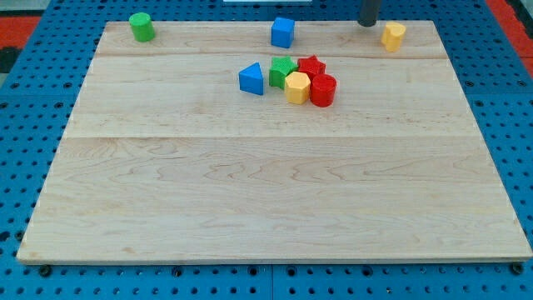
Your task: Push the blue triangle below the green circle
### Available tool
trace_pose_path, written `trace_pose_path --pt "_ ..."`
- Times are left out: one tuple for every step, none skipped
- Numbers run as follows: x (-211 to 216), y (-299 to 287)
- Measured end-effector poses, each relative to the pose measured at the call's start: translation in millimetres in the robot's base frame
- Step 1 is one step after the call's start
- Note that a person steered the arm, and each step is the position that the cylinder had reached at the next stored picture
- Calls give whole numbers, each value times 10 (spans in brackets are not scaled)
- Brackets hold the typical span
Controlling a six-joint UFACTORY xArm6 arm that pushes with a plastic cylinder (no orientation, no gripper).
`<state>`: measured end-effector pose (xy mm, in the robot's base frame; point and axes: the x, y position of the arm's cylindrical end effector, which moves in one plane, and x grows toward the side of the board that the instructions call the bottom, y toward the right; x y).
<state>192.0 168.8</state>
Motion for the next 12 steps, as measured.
trace_pose_path --pt "57 -144" --pt "149 -466" --pt "299 -862" --pt "572 -1223" --pt "1017 -1613" --pt "1414 -1986" --pt "1745 -2466" --pt "2006 -2620" --pt "2138 -2458" --pt "2383 -2458" --pt "2635 -2484" --pt "2884 -2485"
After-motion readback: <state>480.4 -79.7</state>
